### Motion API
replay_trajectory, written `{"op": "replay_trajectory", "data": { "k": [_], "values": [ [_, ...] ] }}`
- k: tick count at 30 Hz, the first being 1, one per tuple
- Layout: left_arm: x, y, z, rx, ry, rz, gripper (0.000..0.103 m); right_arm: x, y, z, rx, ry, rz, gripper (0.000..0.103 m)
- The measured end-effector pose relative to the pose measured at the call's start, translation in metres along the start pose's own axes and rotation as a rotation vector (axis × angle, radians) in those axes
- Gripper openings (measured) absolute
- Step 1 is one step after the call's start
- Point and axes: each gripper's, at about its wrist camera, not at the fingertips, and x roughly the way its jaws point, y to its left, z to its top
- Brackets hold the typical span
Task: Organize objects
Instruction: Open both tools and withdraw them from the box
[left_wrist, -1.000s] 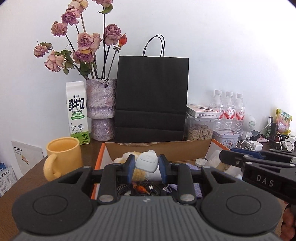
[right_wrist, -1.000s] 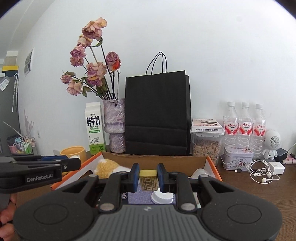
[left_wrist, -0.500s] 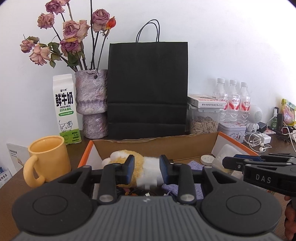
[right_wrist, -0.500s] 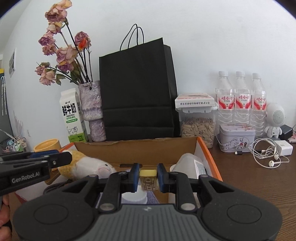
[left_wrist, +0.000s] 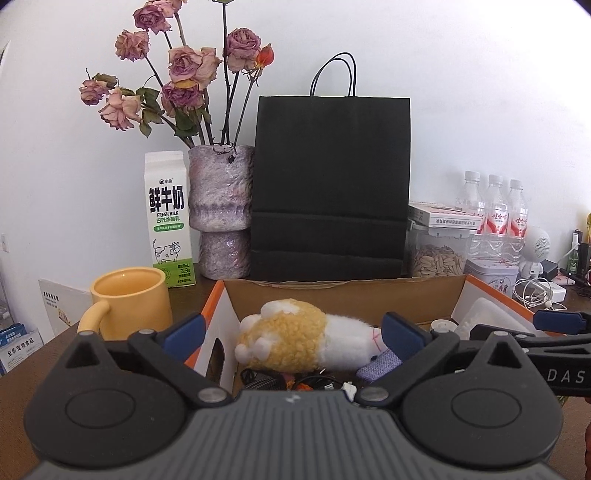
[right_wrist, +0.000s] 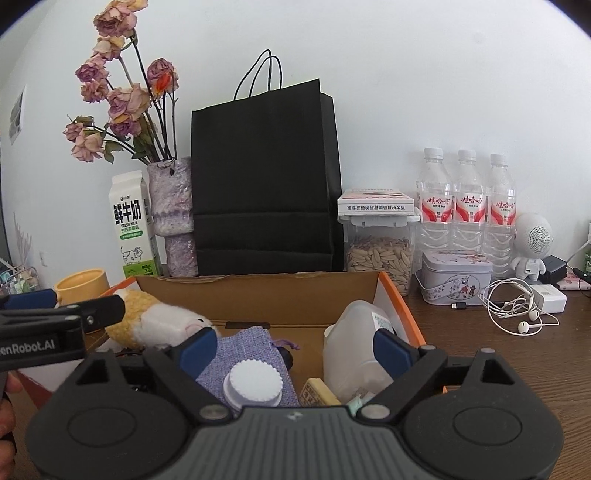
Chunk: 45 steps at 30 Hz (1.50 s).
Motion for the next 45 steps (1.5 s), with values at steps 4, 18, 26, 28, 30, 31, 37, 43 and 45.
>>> {"op": "replay_trajectory", "data": {
  "k": [4, 18, 26, 28, 30, 31, 37, 43, 45],
  "values": [
    [-0.004, 0.003, -0.002, -0.009, -0.008, 0.013, 0.103, -0.003, 0.001, -0.001, 0.0, -0.007, -0.007, 0.092],
    [-0.047, 0.016, -0.017, 0.001, -0.022, 0.022, 0.103, -0.05, 0.013, -0.022, -0.044, 0.001, -0.014, 0.092],
    [-0.082, 0.031, -0.031, -0.015, 0.001, 0.032, 0.103, -0.082, 0.02, -0.037, -0.05, 0.024, -0.018, 0.092],
    [-0.089, 0.035, -0.036, -0.021, 0.019, 0.03, 0.103, -0.091, 0.024, -0.042, -0.055, 0.03, -0.016, 0.092],
    [-0.095, 0.039, -0.04, -0.032, 0.039, 0.022, 0.103, -0.098, 0.027, -0.046, -0.057, 0.039, -0.011, 0.092],
    [-0.098, 0.041, -0.042, -0.038, 0.049, 0.02, 0.103, -0.101, 0.028, -0.048, -0.058, 0.044, -0.01, 0.092],
    [-0.111, 0.052, -0.05, -0.064, 0.091, 0.006, 0.103, -0.121, 0.038, -0.06, -0.071, 0.067, -0.002, 0.092],
    [-0.12, 0.053, -0.057, -0.055, 0.113, -0.007, 0.103, -0.133, 0.046, -0.071, -0.089, 0.112, 0.011, 0.092],
    [-0.122, 0.053, -0.058, -0.05, 0.117, -0.011, 0.103, -0.135, 0.049, -0.072, -0.096, 0.117, 0.016, 0.092]
  ]
}}
